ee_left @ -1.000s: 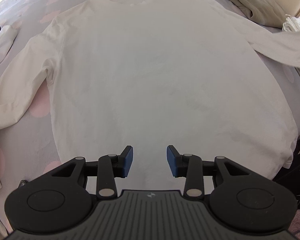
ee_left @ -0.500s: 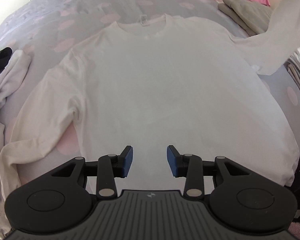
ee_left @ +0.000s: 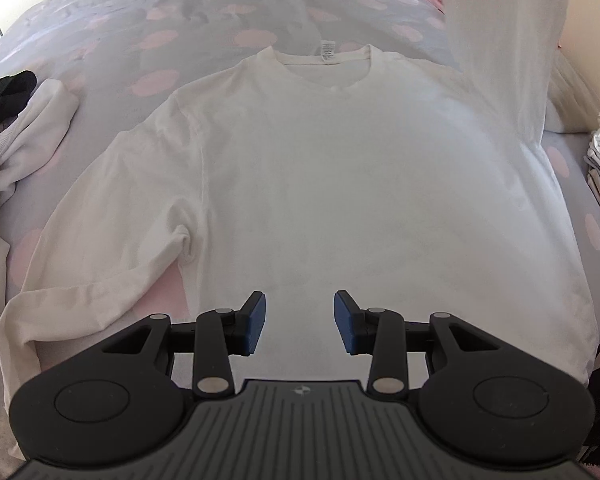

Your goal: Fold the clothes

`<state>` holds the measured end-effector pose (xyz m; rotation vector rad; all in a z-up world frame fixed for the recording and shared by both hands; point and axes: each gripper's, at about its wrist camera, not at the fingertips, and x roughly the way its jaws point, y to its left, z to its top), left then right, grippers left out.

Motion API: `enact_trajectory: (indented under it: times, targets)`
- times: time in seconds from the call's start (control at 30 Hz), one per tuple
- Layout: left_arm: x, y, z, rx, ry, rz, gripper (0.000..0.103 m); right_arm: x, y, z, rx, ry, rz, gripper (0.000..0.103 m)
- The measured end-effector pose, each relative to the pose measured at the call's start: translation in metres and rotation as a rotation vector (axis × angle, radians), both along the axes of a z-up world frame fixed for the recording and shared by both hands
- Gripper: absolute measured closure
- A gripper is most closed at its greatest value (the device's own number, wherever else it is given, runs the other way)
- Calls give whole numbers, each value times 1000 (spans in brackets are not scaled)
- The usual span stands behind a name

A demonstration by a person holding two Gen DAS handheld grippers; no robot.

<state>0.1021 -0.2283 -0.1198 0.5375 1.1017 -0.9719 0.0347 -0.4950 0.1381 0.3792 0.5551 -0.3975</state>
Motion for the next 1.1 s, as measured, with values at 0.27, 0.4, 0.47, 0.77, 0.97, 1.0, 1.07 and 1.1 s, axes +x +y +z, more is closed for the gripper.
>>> enact_trajectory:
  times: [0.27,0.4,0.47,0.77,0.97,1.0,1.07,1.1]
  targets:
    - [33,12,-8,0,10,71,67,72,25,-123,204,184,151,96]
    - [49,17,-16,19,14,116,67,90,41,-190,283,276,213,96]
    - [55,19,-17,18,23,133,67,98,47,-218,328,307,237,92]
    - [63,18,-19,4,20,144,67,91,36,-251,379,309,247,61]
    - [79,10,-15,-37,-6,131,62,52,-9,-247,303,325,165,54]
    - [84,6,-14,-39,-19,135,62,43,-19,-248,288,339,140,54]
    - [96,-3,-14,-50,-31,150,62,25,-42,-253,267,363,78,54]
    - [103,-8,-14,-57,-33,159,62,16,-53,-256,261,376,49,54]
